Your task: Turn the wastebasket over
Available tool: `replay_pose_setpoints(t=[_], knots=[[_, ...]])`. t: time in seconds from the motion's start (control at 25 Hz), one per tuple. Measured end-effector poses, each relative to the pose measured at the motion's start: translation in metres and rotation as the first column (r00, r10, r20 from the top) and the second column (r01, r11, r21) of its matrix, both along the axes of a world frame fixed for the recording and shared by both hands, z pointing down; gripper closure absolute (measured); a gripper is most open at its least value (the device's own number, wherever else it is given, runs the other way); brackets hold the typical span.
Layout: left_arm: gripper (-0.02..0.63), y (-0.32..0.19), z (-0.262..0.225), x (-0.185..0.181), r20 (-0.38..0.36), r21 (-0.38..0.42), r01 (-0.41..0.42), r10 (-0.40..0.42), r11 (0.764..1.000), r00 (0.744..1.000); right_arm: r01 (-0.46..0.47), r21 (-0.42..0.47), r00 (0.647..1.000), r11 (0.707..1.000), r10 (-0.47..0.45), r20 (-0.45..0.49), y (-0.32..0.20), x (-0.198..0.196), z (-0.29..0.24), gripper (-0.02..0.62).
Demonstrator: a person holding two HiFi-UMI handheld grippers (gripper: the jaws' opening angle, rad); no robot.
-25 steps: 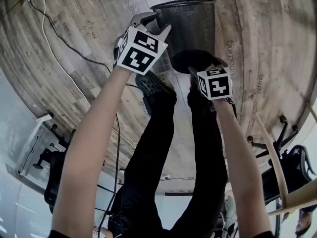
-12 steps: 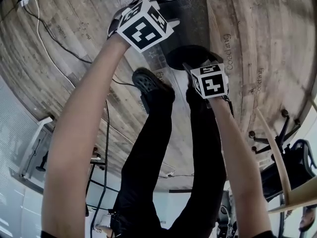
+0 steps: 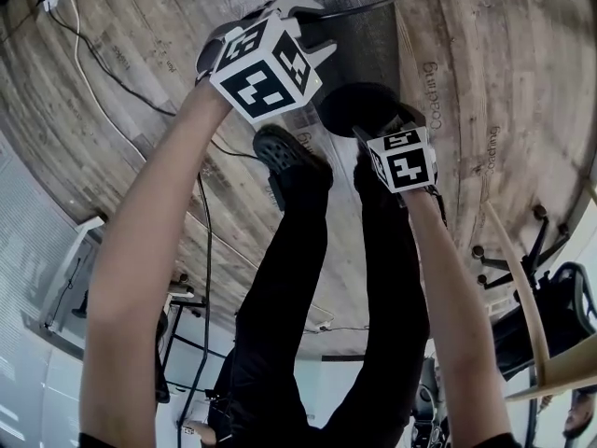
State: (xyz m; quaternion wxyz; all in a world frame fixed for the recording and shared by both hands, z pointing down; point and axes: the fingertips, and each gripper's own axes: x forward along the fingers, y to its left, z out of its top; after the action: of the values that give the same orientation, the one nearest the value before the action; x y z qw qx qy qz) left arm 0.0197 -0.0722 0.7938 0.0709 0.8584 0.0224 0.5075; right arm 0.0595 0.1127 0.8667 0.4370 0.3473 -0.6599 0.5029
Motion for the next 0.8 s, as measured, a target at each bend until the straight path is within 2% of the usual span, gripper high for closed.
replay_pose_setpoints(t=[0.24,0.36,0.52,0.6,0.68,0.8], knots=[[0.508,0.045,-0.037,0.004,-0.075,-0.045,-0.123,0.12,0.991,0.99,0.088,-0.021,0.996,0.996,-0.088,-0.009,0.032,0.006,0.001,0.218],[0.53,0.07,-0.051,0.01,-0.115,-0.075,-0.213,0.203,0.974,0.972,0.087,-0.046,0.996,0.995,-0.088,0.0,0.046,0.01,0.0,0.218],[0.548,0.097,-0.059,0.011,-0.082,-0.045,-0.371,0.367,0.928,0.927,-0.028,0.002,0.997,1.0,0.028,0.071,0.04,0.022,-0.025,0.219],[0.551,0.106,-0.062,0.01,-0.063,-0.018,-0.416,0.414,0.909,0.908,-0.117,0.058,0.985,0.991,0.109,0.136,0.019,0.029,-0.05,0.219],[0.554,0.112,-0.066,0.01,-0.047,0.007,-0.426,0.426,0.904,0.903,-0.214,0.114,0.96,0.97,0.187,0.211,-0.008,0.038,-0.078,0.219],[0.555,0.114,-0.07,0.008,-0.016,0.066,-0.417,0.418,0.907,0.908,-0.338,0.172,0.919,0.925,0.286,0.27,-0.045,0.062,-0.112,0.22]])
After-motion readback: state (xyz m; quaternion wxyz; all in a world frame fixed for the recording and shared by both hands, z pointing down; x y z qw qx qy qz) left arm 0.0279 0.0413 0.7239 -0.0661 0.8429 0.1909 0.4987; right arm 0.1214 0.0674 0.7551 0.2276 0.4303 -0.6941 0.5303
